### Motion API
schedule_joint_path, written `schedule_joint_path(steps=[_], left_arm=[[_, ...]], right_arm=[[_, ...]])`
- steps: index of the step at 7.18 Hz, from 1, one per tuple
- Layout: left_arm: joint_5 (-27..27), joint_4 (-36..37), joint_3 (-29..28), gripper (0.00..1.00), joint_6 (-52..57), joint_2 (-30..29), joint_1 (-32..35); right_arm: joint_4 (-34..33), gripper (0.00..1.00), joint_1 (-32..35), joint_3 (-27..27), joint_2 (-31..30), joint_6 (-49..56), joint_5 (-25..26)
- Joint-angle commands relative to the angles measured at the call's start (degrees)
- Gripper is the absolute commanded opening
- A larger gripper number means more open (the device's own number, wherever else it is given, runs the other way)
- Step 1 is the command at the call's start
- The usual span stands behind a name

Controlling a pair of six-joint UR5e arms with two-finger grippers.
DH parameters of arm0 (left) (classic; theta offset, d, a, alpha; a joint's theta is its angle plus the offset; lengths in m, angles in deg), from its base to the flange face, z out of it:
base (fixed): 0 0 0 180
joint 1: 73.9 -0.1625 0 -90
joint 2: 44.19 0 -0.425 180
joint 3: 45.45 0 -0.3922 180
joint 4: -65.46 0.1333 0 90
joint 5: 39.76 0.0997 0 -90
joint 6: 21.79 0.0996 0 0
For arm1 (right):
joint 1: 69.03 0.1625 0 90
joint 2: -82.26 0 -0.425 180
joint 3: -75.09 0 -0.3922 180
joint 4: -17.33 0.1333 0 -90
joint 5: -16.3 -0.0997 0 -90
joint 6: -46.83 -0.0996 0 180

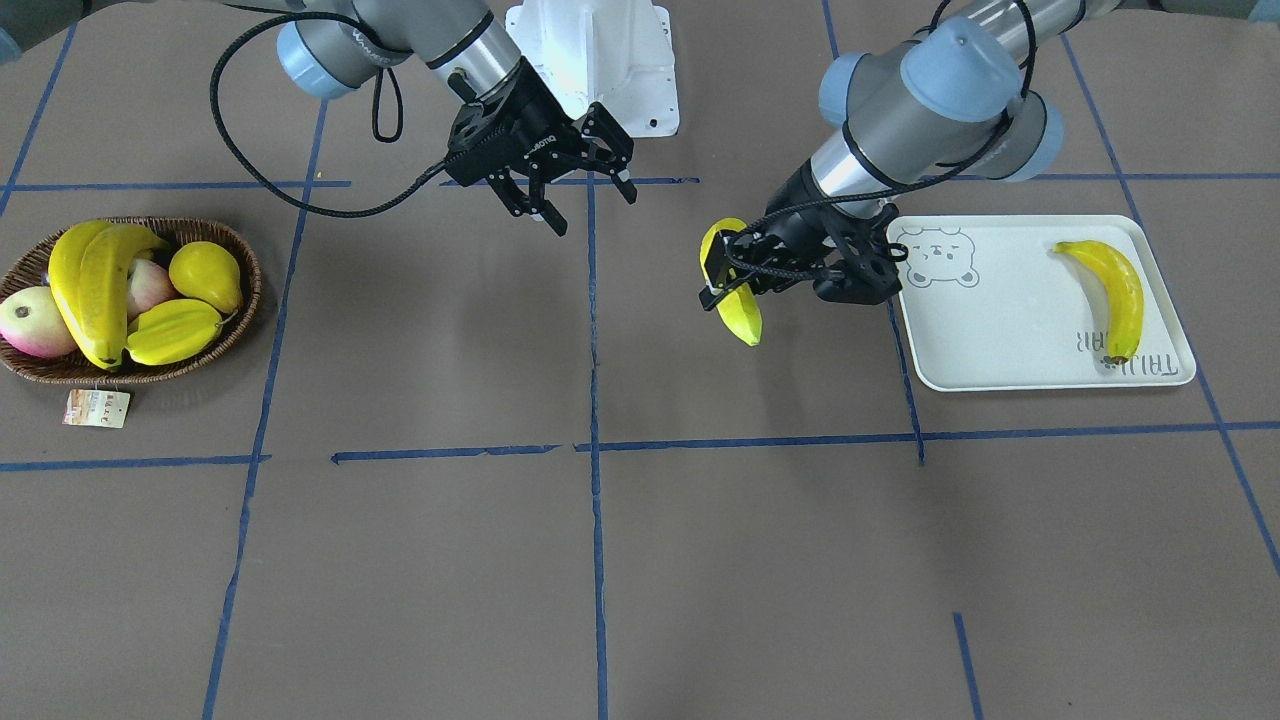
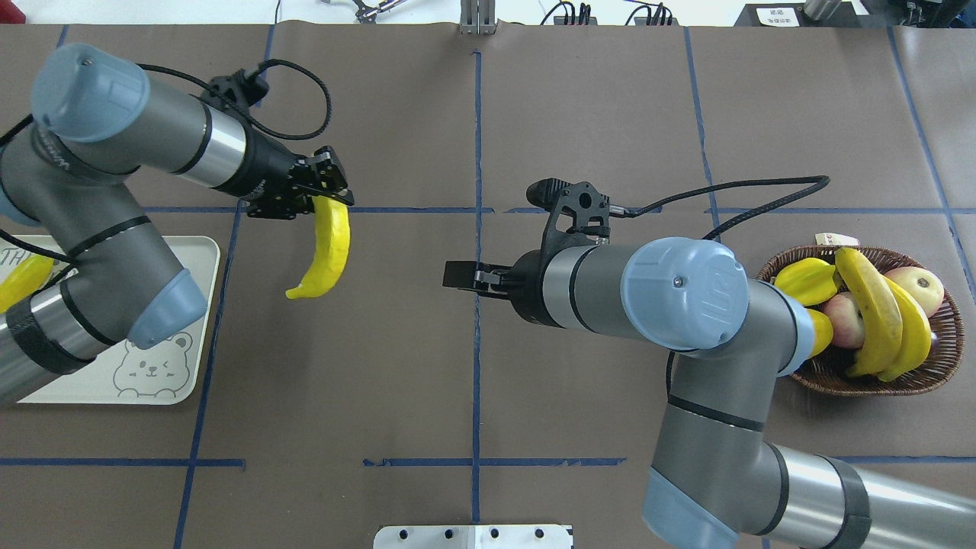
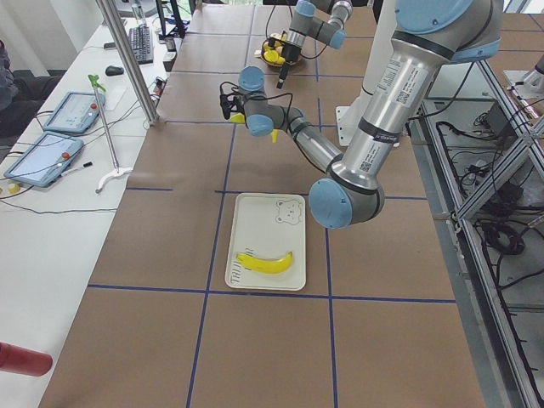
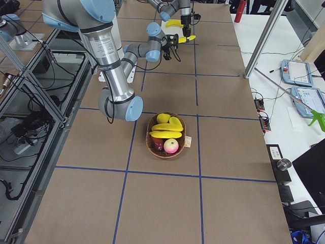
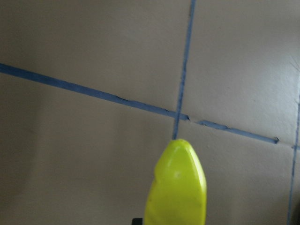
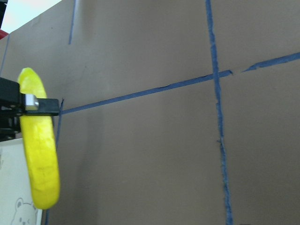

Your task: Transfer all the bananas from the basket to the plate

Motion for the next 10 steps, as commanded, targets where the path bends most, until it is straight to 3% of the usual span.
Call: schedule_joint_path(steps=[1, 4, 6, 7, 9, 10], left_arm=[[0.30, 1.92, 1.43, 0.00, 0.44, 6.52, 4.30], [0.39, 2.81, 1.79, 0.00, 3.66, 20.75, 5.63], [1.18, 2.55, -0.22, 0.00, 10.25, 26.57, 7.47], [4.32, 2.02, -1.02, 0.00, 15.42, 28.86, 7.48], [5.05, 1.93, -3.82, 0.03, 15.91, 28.10, 7.39], [5.05, 1.93, -4.01, 0.18, 15.91, 27.83, 7.13]], right_arm=[[-14.23, 1.00, 2.10, -4.67, 0.24, 0.22, -2.04], [-19.79, 1.00, 7.28, -4.59, -0.02, 1.63, -5.82], [-20.08, 1.00, 8.52, -4.59, -0.36, 3.29, -6.44], [-19.99, 1.00, 8.35, -4.59, -0.54, 3.30, -6.44], [-19.99, 1.00, 8.26, -4.32, -0.63, 3.30, -6.36], [-19.90, 1.00, 8.18, -4.32, -0.63, 3.30, -6.35]])
